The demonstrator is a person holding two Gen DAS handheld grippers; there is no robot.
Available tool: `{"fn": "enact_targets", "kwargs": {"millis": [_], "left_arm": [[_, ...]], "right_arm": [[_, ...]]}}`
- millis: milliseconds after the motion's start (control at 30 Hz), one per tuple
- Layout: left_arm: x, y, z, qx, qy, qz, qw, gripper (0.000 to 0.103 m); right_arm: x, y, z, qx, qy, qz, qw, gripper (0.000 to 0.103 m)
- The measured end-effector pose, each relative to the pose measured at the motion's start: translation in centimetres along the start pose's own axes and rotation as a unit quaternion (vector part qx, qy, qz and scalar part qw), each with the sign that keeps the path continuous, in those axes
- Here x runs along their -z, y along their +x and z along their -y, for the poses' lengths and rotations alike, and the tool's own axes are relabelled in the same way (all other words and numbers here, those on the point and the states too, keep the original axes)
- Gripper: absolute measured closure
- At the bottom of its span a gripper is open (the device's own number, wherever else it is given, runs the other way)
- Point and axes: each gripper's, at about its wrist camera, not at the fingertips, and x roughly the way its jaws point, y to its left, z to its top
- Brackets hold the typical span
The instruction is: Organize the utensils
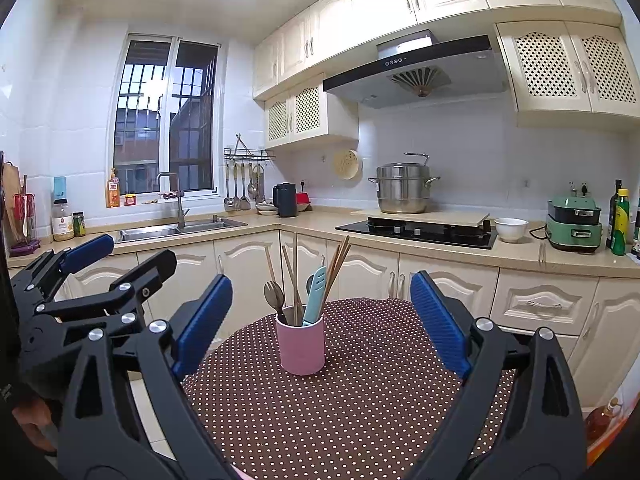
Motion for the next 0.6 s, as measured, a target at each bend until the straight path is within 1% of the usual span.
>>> {"fn": "enact_targets", "kwargs": {"millis": [600], "left_arm": [[0.10, -0.19, 0.02, 0.000, -0.002, -0.001, 1.0000, 0.016]], "right_arm": [[0.04, 0.09, 0.04, 0.002, 0.000, 0.000, 1.000, 0.014]]}}
